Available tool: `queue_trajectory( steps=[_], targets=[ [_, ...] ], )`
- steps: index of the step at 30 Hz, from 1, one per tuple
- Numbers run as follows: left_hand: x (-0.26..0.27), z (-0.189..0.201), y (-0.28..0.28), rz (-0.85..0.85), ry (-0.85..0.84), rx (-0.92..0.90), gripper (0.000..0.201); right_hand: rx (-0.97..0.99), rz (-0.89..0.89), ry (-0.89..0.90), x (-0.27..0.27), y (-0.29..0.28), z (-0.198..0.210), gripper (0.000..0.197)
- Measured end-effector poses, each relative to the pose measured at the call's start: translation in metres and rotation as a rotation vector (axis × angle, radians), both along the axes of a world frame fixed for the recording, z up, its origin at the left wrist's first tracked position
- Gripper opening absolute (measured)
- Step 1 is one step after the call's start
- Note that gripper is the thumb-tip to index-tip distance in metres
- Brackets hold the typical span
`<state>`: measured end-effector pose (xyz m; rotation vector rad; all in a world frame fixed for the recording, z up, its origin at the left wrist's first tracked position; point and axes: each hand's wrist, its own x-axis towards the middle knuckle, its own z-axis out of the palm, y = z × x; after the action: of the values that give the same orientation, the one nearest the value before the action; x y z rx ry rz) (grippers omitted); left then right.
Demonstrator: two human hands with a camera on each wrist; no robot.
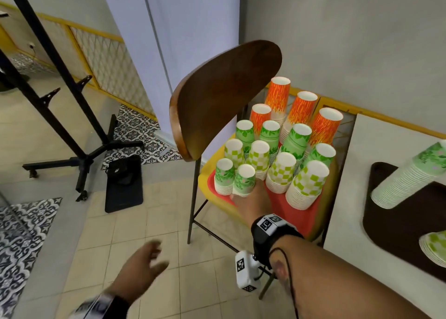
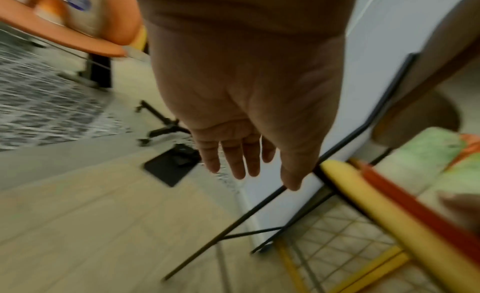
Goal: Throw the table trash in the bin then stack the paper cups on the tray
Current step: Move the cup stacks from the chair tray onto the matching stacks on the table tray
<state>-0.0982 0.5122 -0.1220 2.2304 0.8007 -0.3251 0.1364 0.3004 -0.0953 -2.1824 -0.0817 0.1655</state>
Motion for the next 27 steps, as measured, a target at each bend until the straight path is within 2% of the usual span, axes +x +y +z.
queue_trajectory(
  steps=[3,5,7,9,12,17,21,25,27],
  targets=[
    [0.093,0.037,-0.021,0.008,-0.269,-0.023,0.075,0.004,-0.013,-0.018,-0.002,-0.002,0.004,0.049],
    [0.141,0.065,-0.044,0.034,-0.393,-0.123,0.078,0.027,0.032,-0.023,-0.007,-0.006,0.013,0.048],
    [0.175,0.075,-0.063,0.053,-0.433,-0.184,0.084,0.051,0.062,-0.012,-0.008,-0.011,0.017,0.044],
    [0.197,0.068,-0.076,0.064,-0.442,-0.188,0.093,0.055,0.051,0.001,-0.006,-0.015,0.016,0.034],
    [0.205,0.054,-0.089,0.063,-0.450,-0.169,0.078,0.000,0.072,-0.003,-0.003,-0.020,0.017,0.028],
    [0.204,0.049,-0.103,0.018,-0.491,-0.201,0.055,-0.053,0.084,-0.018,0.000,-0.029,0.016,0.033],
    [0.212,0.033,-0.101,-0.020,-0.485,-0.175,0.061,-0.037,0.098,-0.029,0.000,-0.035,0.013,0.032],
    [0.204,0.047,-0.113,0.018,-0.483,-0.217,0.077,0.020,0.107,-0.041,-0.004,-0.044,0.013,0.042],
    [0.201,0.050,-0.118,0.038,-0.534,-0.259,0.076,0.068,0.092,-0.049,-0.007,-0.048,0.015,0.047]
  ],
)
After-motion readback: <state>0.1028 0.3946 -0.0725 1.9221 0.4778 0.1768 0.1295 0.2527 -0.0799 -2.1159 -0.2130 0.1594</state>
